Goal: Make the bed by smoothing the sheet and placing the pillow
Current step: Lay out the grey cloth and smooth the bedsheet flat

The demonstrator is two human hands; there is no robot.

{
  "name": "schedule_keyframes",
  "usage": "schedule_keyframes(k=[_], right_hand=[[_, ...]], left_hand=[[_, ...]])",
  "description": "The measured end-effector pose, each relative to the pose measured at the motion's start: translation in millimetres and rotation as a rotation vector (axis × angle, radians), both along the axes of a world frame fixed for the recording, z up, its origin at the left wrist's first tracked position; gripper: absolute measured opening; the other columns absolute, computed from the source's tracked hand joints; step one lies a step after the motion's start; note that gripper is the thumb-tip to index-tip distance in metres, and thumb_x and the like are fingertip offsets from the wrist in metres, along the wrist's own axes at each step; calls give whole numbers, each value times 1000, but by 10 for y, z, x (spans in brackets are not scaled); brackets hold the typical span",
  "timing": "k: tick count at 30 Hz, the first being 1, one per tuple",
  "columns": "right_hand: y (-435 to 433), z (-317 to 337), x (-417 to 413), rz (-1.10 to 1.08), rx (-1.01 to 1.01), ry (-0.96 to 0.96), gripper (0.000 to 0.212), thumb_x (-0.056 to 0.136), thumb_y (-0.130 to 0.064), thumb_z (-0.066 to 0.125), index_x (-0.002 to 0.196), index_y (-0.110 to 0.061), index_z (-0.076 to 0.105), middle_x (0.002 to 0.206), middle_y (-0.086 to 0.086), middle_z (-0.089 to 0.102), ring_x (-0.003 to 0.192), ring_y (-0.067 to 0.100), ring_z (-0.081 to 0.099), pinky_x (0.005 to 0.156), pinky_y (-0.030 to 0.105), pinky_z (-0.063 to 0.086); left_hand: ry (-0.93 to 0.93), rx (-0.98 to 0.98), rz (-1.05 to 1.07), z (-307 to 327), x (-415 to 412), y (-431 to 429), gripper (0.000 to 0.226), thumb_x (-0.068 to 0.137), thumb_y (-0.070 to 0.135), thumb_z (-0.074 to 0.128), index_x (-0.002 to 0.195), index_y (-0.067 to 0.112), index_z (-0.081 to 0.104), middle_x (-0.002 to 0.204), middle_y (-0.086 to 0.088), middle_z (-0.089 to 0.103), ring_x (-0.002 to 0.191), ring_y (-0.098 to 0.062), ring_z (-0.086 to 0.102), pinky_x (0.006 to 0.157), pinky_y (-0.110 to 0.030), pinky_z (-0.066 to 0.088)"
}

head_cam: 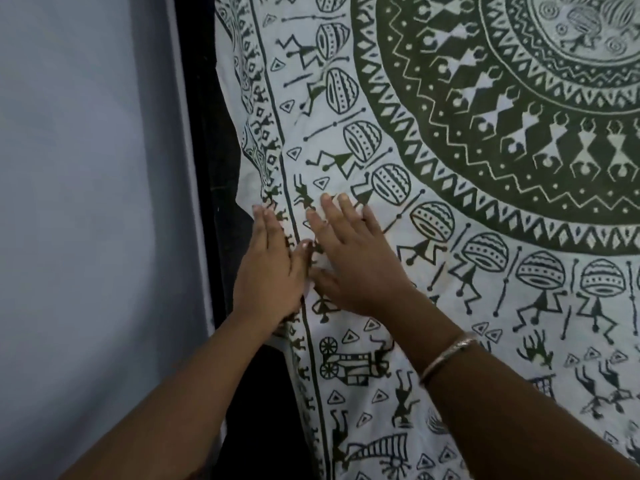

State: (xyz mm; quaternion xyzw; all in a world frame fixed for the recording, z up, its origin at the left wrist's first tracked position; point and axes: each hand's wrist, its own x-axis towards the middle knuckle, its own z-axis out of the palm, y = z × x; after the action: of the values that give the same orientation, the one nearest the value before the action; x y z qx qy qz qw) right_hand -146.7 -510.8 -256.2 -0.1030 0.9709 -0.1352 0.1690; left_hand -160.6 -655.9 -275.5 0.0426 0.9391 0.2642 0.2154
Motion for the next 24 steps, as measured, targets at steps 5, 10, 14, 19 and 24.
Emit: schedule_keyframes(k=[5, 10, 14, 19, 24], right_hand=[[289, -11, -439, -430, 59, 49, 73, 97, -50, 35, 153, -18, 2, 159, 20, -3, 146, 36, -9, 117, 50, -2], [-46, -108, -713, -288, 179, -21, 65, 96, -54, 20, 151, -31, -7, 156, 24, -17, 141, 45, -21, 111, 59, -12], [-112, -43, -929, -67, 120, 14, 61, 97, -51, 24, 152, -33, 2, 159, 17, -7, 145, 36, -13, 111, 60, -13], [200, -85, -1348, -445, 133, -3, 74, 96, -58, 23, 152, -22, -9, 158, 19, -15, 144, 37, -19, 115, 54, -11], [-146, -203, -1685, -298, 153, -1, 81, 94, -56, 26, 151, -14, -13, 155, 26, -18, 140, 44, -23, 114, 57, -12]], left_hand=[[76, 238, -73, 119, -354, 98, 58, 96, 55, 28, 139, 52, -10, 156, -12, -21, 135, -15, 31, 108, -36, 32], [-58, 105, -33, -72, -731, 99, 63, 97, 49, 24, 150, 33, -5, 158, -13, -14, 146, -27, 10, 114, -46, 25], [100, 89, 96, -81, -795, 4, 73, 93, 44, 29, 152, 14, -1, 159, -10, 10, 144, -25, 18, 111, -47, 32], [170, 252, 98, -100, -1282, 66, 65, 96, 53, 28, 146, 39, -11, 160, -8, -5, 144, -14, -9, 117, -42, 13], [-70, 176, 109, -139, -1756, 216, 63, 98, 51, 27, 150, 34, -4, 158, -3, -15, 146, -25, -7, 116, -54, 13]])
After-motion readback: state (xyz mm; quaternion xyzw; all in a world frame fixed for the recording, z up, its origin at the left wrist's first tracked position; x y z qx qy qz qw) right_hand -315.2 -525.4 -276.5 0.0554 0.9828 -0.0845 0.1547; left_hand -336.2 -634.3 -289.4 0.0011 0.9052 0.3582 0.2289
